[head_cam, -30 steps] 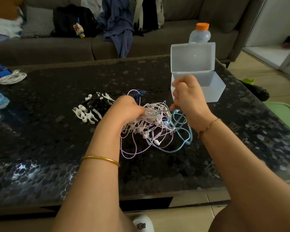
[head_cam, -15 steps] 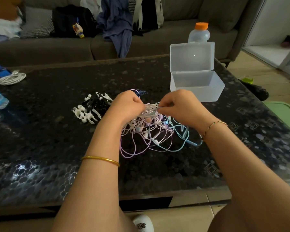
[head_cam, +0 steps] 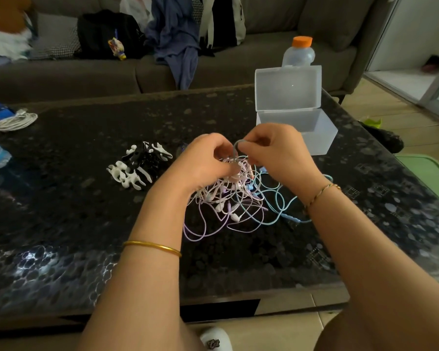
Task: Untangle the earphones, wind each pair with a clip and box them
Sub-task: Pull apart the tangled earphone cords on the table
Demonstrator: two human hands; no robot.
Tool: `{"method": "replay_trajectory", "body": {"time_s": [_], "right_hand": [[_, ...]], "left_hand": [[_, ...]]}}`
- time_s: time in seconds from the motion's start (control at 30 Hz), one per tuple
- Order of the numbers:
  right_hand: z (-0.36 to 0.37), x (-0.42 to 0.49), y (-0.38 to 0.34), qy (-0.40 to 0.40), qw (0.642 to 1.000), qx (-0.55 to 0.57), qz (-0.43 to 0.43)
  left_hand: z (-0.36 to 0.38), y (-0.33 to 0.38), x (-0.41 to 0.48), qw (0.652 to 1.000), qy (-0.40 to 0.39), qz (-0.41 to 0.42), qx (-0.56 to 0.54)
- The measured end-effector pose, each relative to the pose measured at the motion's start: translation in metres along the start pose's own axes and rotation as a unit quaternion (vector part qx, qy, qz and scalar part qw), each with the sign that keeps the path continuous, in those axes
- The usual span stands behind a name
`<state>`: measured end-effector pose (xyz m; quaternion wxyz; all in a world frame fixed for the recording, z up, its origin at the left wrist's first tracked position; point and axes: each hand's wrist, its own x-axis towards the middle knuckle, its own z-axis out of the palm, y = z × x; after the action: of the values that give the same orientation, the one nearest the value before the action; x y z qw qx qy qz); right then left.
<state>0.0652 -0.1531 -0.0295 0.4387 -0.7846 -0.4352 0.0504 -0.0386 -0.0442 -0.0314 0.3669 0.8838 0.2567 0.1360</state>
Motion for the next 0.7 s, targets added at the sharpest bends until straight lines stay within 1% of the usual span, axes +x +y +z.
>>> {"method": "replay_trajectory", "body": {"time_s": [0.1, 0.17, 0.23, 0.27, 0.3, 0.33, 0.4, 0.43, 0.47, 0.5, 0.53, 0.57, 0.6, 0.63, 0.67, 0.7], "right_hand": [[-0.004, 0.001, -0.002, 0.03, 0.998, 0.042, 0.025], [-0.007, 0.002, -0.001, 0.069, 0.994, 0.071, 0.052], [-0.01, 0.003, 0.0, 0.111, 0.977, 0.159, 0.093], [-0.012, 0.004, 0.0, 0.122, 0.96, 0.225, 0.116], [-0.014, 0.005, 0.0, 0.119, 0.936, 0.303, 0.137], [-0.016, 0.005, -0.001, 0.106, 0.903, 0.388, 0.151], [-0.019, 0.005, -0.001, 0.076, 0.819, 0.545, 0.16], [-0.02, 0.006, 0.0, 0.079, 0.789, 0.585, 0.17], [-0.02, 0.007, 0.001, 0.092, 0.788, 0.58, 0.186], [-0.021, 0.009, 0.003, 0.108, 0.82, 0.526, 0.2], [-0.021, 0.01, 0.005, 0.115, 0.875, 0.427, 0.198], [-0.021, 0.01, 0.007, 0.1, 0.935, 0.291, 0.177], [-0.019, 0.009, 0.008, 0.058, 0.978, 0.143, 0.139], [-0.017, 0.008, 0.01, -0.003, 0.995, -0.002, 0.098], [-0.013, 0.005, 0.011, -0.067, 0.988, -0.119, 0.07], [-0.01, 0.003, 0.01, -0.115, 0.973, -0.193, 0.052]], "left_hand": [[0.001, -0.003, 0.001, 1.0, -0.009, -0.002, 0.008], [0.0, -0.005, 0.001, 1.0, -0.004, -0.006, 0.019], [0.0, -0.007, 0.001, 0.998, -0.013, -0.018, 0.05], [0.0, -0.008, 0.001, 0.997, -0.018, -0.024, 0.07], [0.0, -0.01, 0.001, 0.996, -0.02, -0.029, 0.088], [0.0, -0.011, 0.001, 0.994, -0.018, -0.034, 0.103], [0.0, -0.013, 0.001, 0.991, -0.012, -0.049, 0.123], [0.0, -0.013, 0.001, 0.99, -0.007, -0.058, 0.132], [-0.001, -0.013, 0.0, 0.988, 0.002, -0.067, 0.141], [-0.001, -0.012, -0.001, 0.986, 0.013, -0.073, 0.151], [-0.001, -0.011, -0.001, 0.984, 0.025, -0.073, 0.159], [0.0, -0.009, -0.001, 0.984, 0.037, -0.067, 0.164], [0.0, -0.007, -0.002, 0.984, 0.047, -0.056, 0.162], [0.001, -0.005, -0.001, 0.986, 0.056, -0.043, 0.153], [0.002, -0.004, -0.001, 0.987, 0.063, -0.032, 0.141], [0.002, -0.003, 0.0, 0.989, 0.067, -0.026, 0.13]]}}
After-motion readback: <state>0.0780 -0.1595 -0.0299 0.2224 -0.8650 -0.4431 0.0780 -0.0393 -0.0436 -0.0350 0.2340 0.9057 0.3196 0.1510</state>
